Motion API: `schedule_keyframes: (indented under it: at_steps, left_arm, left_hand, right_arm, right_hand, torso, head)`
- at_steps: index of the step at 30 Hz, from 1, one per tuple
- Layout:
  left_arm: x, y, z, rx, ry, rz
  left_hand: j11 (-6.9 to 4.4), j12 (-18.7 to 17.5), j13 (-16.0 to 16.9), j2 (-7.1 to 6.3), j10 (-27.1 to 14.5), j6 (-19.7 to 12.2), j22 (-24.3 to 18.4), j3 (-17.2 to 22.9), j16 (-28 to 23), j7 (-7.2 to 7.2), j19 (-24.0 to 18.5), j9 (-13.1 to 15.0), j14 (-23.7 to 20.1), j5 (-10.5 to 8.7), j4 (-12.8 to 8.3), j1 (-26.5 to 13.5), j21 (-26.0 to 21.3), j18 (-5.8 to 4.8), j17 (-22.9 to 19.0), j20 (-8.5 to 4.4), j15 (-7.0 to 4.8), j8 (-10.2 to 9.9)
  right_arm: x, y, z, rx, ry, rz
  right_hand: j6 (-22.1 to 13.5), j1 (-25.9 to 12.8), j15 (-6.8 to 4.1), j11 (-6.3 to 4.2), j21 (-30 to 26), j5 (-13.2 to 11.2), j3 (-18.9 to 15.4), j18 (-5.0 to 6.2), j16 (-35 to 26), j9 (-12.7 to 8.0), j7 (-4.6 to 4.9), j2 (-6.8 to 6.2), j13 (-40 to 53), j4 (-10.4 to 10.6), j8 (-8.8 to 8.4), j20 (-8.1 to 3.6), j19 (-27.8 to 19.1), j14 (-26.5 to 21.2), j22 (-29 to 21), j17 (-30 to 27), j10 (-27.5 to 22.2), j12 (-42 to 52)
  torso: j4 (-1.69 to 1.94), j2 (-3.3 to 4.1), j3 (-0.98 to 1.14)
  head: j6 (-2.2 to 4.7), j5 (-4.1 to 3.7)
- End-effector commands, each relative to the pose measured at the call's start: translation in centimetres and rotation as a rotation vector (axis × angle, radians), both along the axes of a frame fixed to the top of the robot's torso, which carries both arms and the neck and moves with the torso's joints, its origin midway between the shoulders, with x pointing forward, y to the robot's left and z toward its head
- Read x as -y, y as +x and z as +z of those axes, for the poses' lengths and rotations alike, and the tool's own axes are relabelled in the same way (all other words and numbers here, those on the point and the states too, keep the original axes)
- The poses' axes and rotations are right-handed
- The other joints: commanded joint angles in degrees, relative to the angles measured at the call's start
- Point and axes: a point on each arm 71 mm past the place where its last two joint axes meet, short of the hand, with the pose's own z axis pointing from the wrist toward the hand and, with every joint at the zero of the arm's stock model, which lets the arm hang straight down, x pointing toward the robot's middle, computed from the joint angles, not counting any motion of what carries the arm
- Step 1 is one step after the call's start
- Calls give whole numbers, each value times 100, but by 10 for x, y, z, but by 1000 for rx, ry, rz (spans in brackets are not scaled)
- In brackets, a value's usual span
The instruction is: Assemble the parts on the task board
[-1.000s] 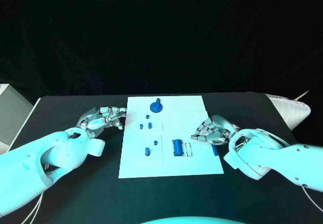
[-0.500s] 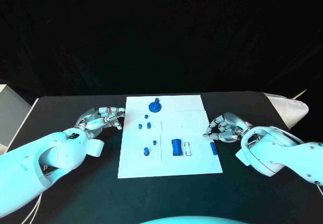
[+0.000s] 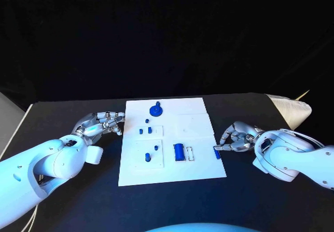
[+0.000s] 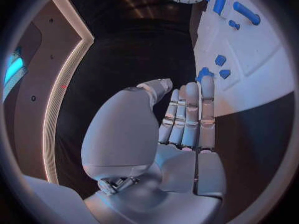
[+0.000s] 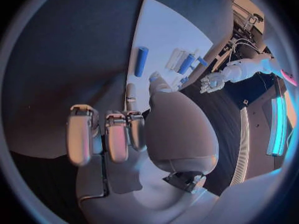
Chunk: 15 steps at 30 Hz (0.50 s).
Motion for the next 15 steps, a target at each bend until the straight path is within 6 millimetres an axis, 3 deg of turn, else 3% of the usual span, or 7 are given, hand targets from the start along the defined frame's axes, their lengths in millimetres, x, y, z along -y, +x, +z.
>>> schedule_keyframes:
  at_steps: [1,7,15]
  left_arm:
    - [2,0,1,4,-11,-5]
    - [1,0,1,3,-9,-4]
    - [1,0,1,2,-8,-4]
  left_hand:
    - [2,22,-5,40,-31,6,-5,-5,-22,13,55,-5,37,12,37,2,-40,88,-5,3,-13,-5]
    - [2,22,-5,40,-31,6,-5,-5,-22,13,55,-5,37,12,37,2,-40,88,-5,3,-13,-5]
    - [2,22,-5,40,-31,6,-5,-5,-22,13,55,-5,37,12,37,2,-40,88,-5,3,-13,-5]
  right_arm:
    - [-1,-3,-4,-35,-80,15]
    - [-5,-6,-11,-52,-89,5]
    - [-10,-8,-16,-67,-92,9]
  right_hand:
    - [54,-101,16,21,27,-18,-15,-51,25,-2,-5,-9,1348,10,-26,12,356,599,917,1508,466,28]
    - [103,-231,4,4,54,-1,-15,-57,25,7,-25,-9,1362,11,-6,5,365,599,937,1508,479,54]
    - [163,-183,-16,-22,100,44,52,-67,25,20,-56,22,1386,-5,24,-6,378,599,969,1508,500,101]
  torso:
    - [11,2,5]
    - [6,9,14]
    - [4,3,7]
  head:
    - [16,-61]
    - [0,-49]
    - [-38,-29]
